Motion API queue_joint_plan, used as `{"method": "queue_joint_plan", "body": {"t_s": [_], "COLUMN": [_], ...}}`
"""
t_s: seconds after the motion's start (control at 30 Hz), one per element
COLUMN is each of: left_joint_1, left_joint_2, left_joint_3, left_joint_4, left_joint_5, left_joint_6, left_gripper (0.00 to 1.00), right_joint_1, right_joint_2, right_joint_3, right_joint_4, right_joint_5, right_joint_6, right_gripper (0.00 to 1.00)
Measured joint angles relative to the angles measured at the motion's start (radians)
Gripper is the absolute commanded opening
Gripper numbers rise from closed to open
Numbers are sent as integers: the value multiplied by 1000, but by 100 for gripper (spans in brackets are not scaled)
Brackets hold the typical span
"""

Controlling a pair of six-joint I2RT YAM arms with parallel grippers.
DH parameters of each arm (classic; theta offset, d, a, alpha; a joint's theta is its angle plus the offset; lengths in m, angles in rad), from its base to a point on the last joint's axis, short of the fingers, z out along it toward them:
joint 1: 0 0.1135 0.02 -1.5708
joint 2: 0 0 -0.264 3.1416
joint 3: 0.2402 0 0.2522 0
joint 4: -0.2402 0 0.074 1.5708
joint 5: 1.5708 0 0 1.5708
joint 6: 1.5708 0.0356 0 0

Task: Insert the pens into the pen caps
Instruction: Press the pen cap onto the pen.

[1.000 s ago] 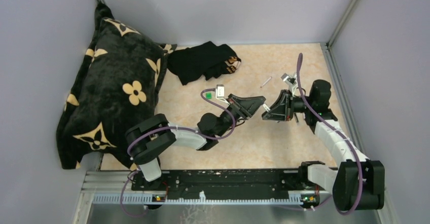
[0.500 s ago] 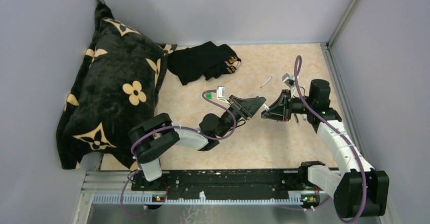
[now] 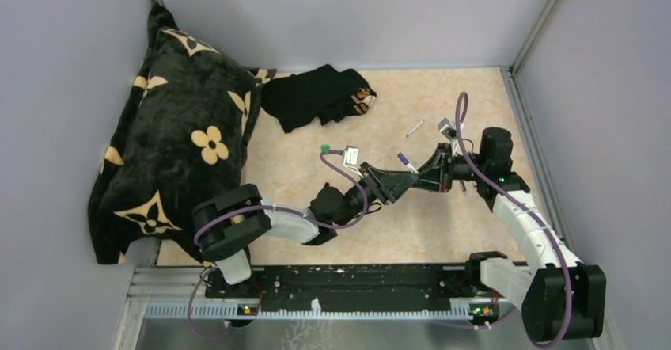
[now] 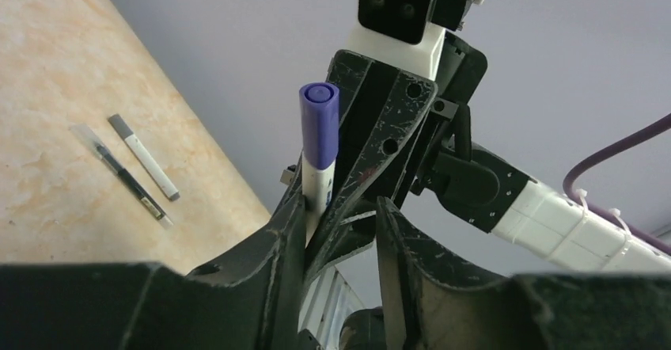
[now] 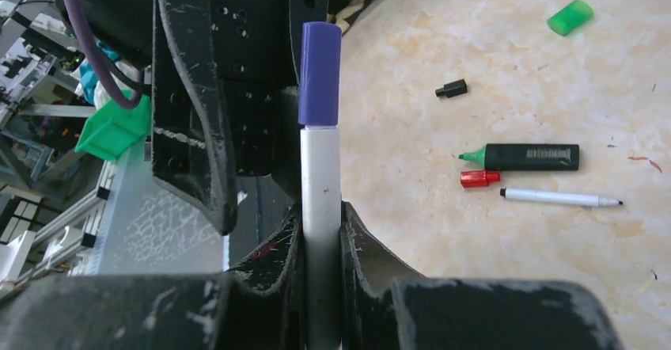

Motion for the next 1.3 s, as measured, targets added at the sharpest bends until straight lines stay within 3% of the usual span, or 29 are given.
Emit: {"method": "queue_joint_plan", "body": {"t_s": [0.13, 0.27, 0.47, 0.63, 0.9, 1.07, 1.3], "left_joint_1": [-8, -20, -76, -51, 5, 71, 124], "left_joint_2": [-34, -82, -148, -311, -483, -441, -308], "left_joint_3": [-25, -65, -214, -239, -229, -151, -23], "left_joint_4": [-5, -16, -135, -224, -317, -337, -309], "left_joint_5": [27, 59, 144, 136, 84, 79, 116], "left_joint_6": [19, 56, 138, 256, 392, 396, 371], "left_gripper": [61, 68, 86, 99, 95, 79, 71], "right_joint_1": [5, 12, -5, -6, -6, -6, -6], "right_joint_2": [0, 0, 0, -1, -1, -1, -1], "right_joint_3": [-5, -5, 11, 13, 13, 12, 12], "right_joint_4": [6, 9, 64, 65, 16, 23, 30], "right_joint_5": [-9, -33, -13, -38, -82, -105, -119], "right_joint_6": [-6, -34, -107, -154, -242, -240, -233], "right_gripper": [0, 0, 0, 0, 0, 0, 0]}}
